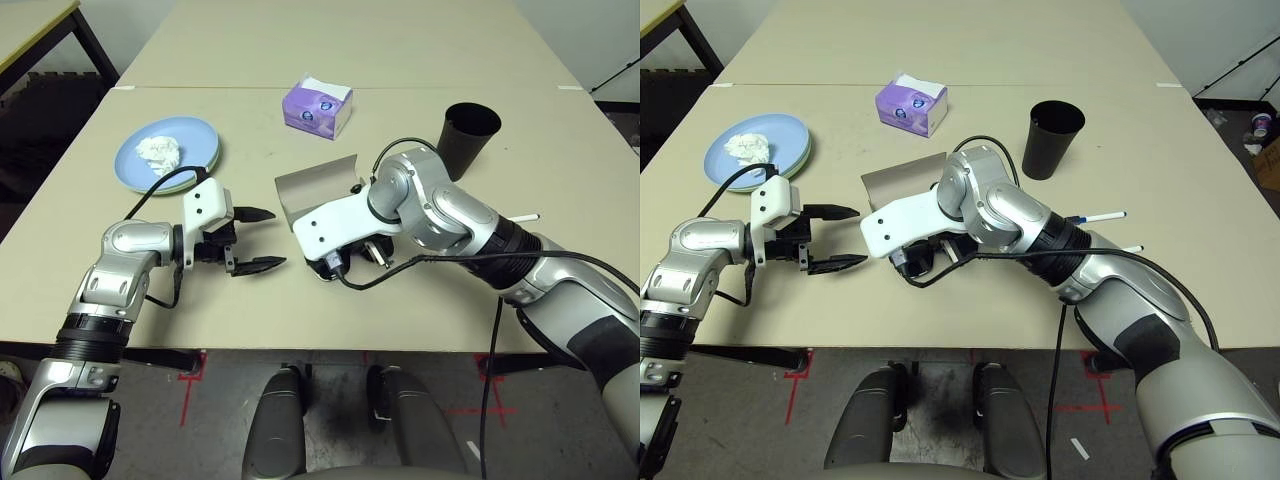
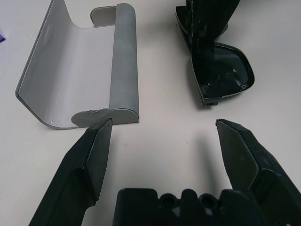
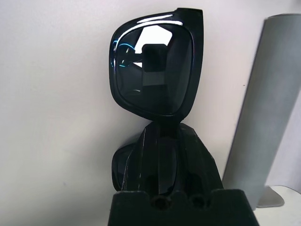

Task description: Organize and tidy the items on the table.

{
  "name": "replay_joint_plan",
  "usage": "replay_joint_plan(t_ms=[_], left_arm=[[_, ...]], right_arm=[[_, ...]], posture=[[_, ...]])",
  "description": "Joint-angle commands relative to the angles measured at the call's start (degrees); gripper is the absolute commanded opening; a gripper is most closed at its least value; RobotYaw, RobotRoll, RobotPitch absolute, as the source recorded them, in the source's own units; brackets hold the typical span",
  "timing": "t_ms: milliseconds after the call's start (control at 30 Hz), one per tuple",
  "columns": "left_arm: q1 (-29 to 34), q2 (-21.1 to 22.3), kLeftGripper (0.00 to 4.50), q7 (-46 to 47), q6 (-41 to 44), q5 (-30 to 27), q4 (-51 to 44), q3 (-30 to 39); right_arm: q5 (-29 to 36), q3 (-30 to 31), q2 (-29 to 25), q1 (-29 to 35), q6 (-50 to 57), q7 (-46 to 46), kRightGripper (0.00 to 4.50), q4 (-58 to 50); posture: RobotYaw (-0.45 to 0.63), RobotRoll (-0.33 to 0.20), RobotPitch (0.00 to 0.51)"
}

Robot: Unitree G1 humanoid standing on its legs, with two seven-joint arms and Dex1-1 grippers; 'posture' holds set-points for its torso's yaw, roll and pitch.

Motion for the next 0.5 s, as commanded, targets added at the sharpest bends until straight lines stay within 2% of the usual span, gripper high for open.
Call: replay_joint_plan(t_ms=[33,233,500], left_arm=[[-0.3,0.7,4.5,-0.6,-0.3,0.8,-0.1,-0.5],[-0.3,0.8,4.5,-0.9,-0.3,0.7,-0.2,-0.5],[-0.5,1.6,4.5,-0.8,0.1,0.5,-0.1,0.0]], right_arm=[[1.9,-2.5,-0.8,-2.2,0.0,1.5,0.36,-0.8],[5.3,-6.5,-1.4,-7.2,0.5,1.8,0.36,2.0],[3.8,-7.8,1.9,-11.4,-6.5,-10.1,0.36,15.2]], posture=[[0.03,0.0,0.158],[0.03,0.0,0.158],[0.04,0.0,0.161]])
